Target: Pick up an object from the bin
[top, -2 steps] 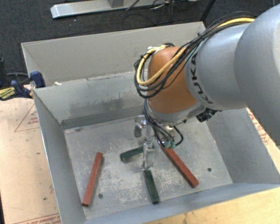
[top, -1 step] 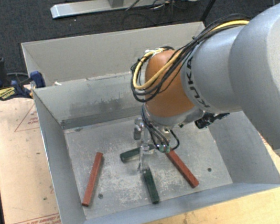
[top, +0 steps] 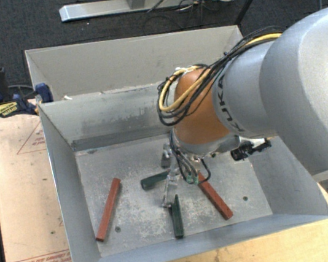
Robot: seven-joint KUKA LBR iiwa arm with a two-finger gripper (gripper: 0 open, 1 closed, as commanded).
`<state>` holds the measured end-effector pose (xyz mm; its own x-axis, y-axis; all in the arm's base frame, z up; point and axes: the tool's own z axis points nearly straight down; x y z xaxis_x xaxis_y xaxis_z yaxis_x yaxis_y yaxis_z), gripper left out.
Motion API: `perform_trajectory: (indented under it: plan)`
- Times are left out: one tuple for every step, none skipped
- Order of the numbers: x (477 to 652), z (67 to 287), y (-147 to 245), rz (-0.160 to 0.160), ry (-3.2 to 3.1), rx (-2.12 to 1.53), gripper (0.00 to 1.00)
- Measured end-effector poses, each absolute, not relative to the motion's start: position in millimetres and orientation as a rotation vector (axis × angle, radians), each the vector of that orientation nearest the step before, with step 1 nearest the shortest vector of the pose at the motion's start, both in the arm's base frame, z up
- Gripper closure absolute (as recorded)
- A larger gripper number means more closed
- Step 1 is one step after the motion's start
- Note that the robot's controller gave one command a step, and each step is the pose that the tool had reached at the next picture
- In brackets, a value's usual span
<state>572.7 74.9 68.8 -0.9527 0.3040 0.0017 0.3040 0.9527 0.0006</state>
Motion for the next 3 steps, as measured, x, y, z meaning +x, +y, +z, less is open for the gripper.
perform_trajectory:
  plan:
    - [573.1, 69, 75, -0.002, -3.105, -0.48, 0.0]
    - [574.4, 71, 75, -0.002, -3.109, -0.48, 1.0]
    - [575.9, 114, 76, -0.004, -3.112, -0.476, 1.0]
